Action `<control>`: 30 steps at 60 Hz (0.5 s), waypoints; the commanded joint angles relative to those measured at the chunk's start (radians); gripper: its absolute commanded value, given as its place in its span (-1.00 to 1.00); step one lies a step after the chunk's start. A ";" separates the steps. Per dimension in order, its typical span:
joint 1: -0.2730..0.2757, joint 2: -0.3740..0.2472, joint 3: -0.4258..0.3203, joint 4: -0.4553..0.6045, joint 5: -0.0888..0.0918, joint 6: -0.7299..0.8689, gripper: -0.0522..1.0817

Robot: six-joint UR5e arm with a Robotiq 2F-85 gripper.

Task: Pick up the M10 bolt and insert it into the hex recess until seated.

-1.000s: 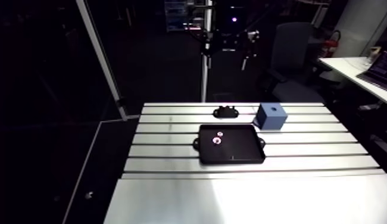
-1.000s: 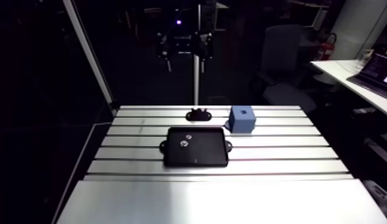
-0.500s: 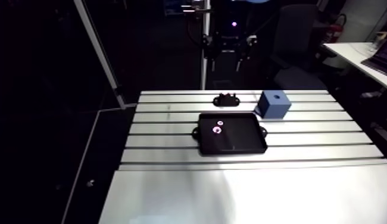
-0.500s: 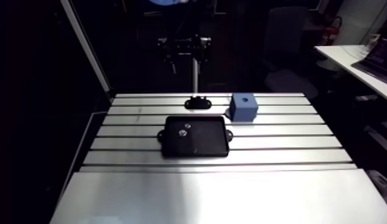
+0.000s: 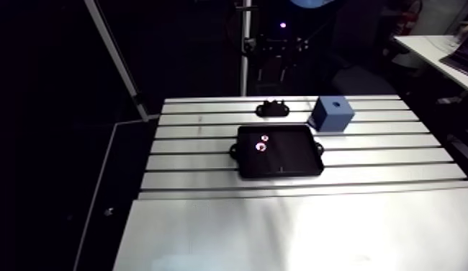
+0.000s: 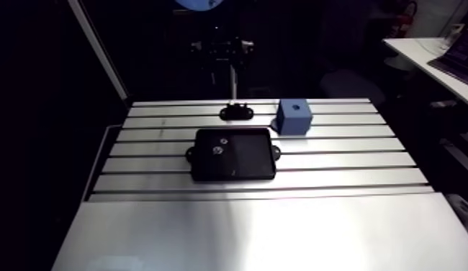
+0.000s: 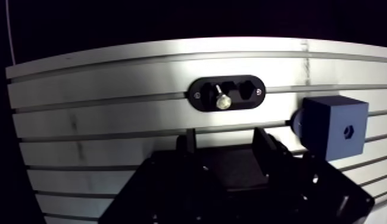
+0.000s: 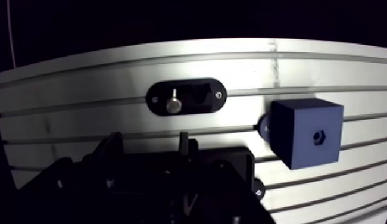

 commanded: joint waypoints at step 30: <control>-0.026 0.034 -0.004 -0.013 0.033 -0.036 -0.19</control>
